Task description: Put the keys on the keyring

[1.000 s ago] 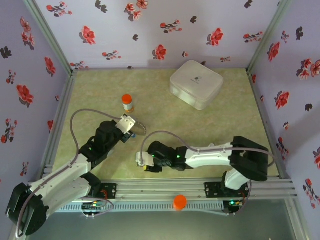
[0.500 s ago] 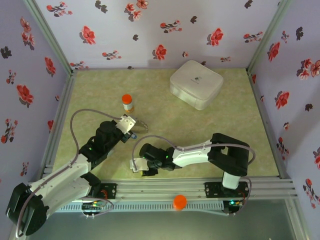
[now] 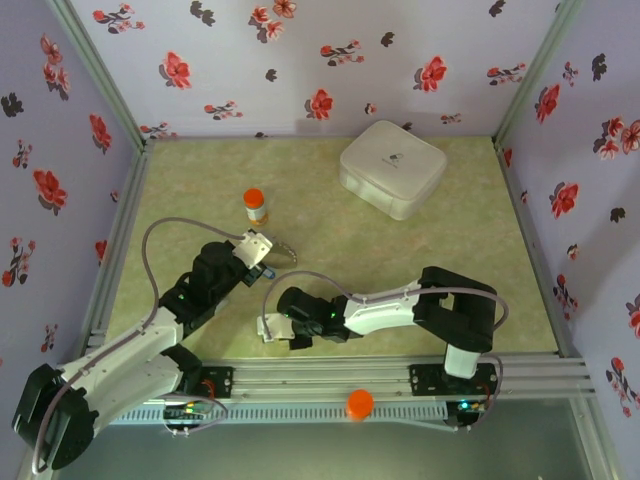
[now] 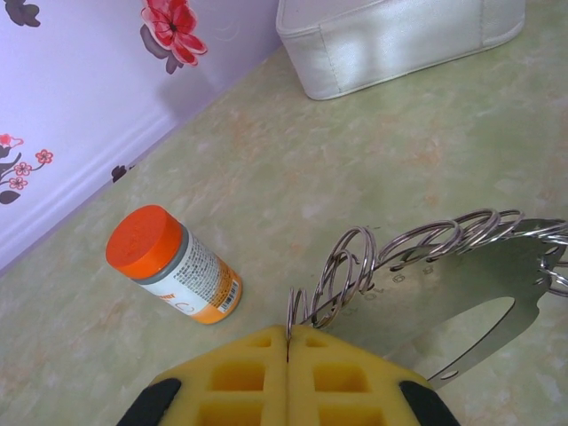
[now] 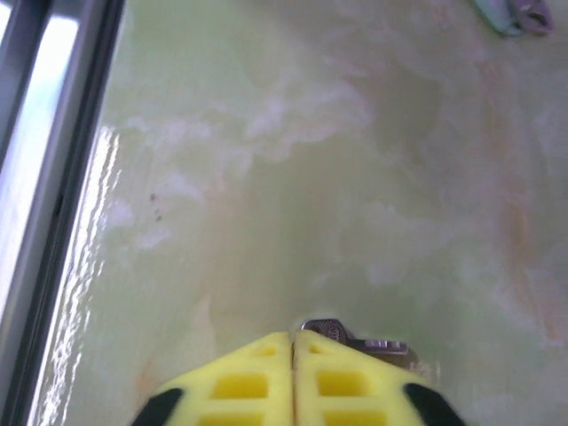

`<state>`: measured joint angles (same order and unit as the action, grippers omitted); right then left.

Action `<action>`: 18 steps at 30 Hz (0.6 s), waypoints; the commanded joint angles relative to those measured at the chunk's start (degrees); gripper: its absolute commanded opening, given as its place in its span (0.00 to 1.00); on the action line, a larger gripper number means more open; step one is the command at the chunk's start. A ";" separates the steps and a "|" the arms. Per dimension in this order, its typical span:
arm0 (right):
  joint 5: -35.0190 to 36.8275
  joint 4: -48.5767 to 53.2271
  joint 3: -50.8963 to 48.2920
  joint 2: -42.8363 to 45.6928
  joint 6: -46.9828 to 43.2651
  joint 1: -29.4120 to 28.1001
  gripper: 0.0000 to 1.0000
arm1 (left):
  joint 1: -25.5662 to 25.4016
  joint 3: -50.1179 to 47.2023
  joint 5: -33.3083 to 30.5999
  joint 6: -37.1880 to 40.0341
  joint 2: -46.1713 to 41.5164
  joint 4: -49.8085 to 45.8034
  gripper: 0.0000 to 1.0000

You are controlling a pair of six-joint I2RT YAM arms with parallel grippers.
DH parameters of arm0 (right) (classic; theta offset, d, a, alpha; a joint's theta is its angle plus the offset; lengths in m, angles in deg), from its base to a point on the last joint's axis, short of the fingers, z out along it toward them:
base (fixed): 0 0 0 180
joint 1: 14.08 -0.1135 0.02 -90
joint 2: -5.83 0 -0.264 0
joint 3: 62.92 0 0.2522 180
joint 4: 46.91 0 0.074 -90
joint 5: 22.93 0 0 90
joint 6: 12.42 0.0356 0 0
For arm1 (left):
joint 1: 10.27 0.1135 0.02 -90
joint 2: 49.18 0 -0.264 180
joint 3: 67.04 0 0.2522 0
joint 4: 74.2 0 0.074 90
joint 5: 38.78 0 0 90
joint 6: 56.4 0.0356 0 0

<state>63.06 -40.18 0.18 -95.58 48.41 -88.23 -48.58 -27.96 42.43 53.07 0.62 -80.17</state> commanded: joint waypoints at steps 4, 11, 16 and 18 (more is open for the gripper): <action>-0.90 -3.81 -6.23 8.04 4.52 1.17 0.00 | -0.33 0.19 1.68 0.75 -0.01 1.50 0.00; -4.48 -4.40 -15.77 21.67 13.00 4.66 0.00 | -0.62 0.34 5.86 0.18 0.67 0.79 0.00; -4.06 -3.10 -21.07 30.87 18.44 7.75 0.00 | -1.02 0.76 8.92 0.82 0.89 -0.97 0.00; -2.73 -2.77 -22.75 34.75 20.79 9.15 0.00 | -1.16 0.78 11.20 1.28 0.86 -1.32 0.00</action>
<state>59.74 -43.26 -20.47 -64.85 63.45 -80.43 -49.23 -27.96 49.64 53.26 1.51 -81.57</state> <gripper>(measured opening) 0.064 0.062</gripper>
